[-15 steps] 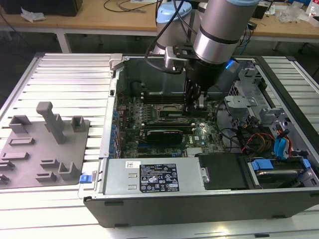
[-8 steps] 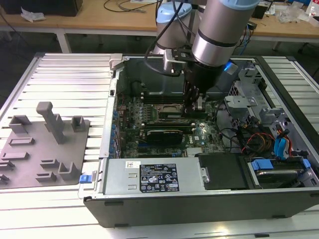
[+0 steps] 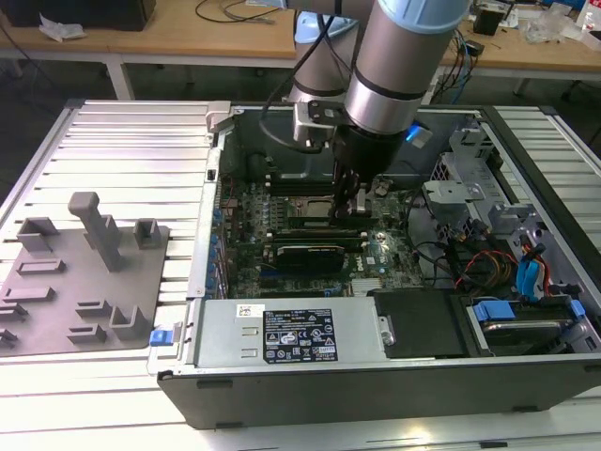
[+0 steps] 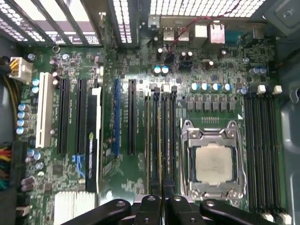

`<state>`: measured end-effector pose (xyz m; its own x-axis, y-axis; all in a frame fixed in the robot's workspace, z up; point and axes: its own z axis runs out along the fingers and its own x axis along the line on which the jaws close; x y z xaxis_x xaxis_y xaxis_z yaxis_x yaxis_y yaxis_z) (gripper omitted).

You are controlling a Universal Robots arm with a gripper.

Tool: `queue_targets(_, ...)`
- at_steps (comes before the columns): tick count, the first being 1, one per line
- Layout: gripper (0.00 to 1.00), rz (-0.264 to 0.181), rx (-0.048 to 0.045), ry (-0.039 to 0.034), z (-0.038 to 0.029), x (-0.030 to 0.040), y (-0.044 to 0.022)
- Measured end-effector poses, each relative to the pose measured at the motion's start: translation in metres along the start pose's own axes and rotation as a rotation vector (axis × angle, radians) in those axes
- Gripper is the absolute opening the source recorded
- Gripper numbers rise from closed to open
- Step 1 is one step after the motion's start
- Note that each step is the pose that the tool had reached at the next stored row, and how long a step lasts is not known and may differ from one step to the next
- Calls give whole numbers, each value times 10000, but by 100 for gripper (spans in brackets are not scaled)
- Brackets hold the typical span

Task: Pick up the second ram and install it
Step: 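Insert the second ram into the second slot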

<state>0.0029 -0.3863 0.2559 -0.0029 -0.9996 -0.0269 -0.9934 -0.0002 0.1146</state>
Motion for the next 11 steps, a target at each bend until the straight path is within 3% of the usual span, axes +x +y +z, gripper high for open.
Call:
queue_targets(7, 13, 1, 0, 0, 132, -58, 123)
queue_targets(11, 13, 3, 0, 3, 212, -55, 134)
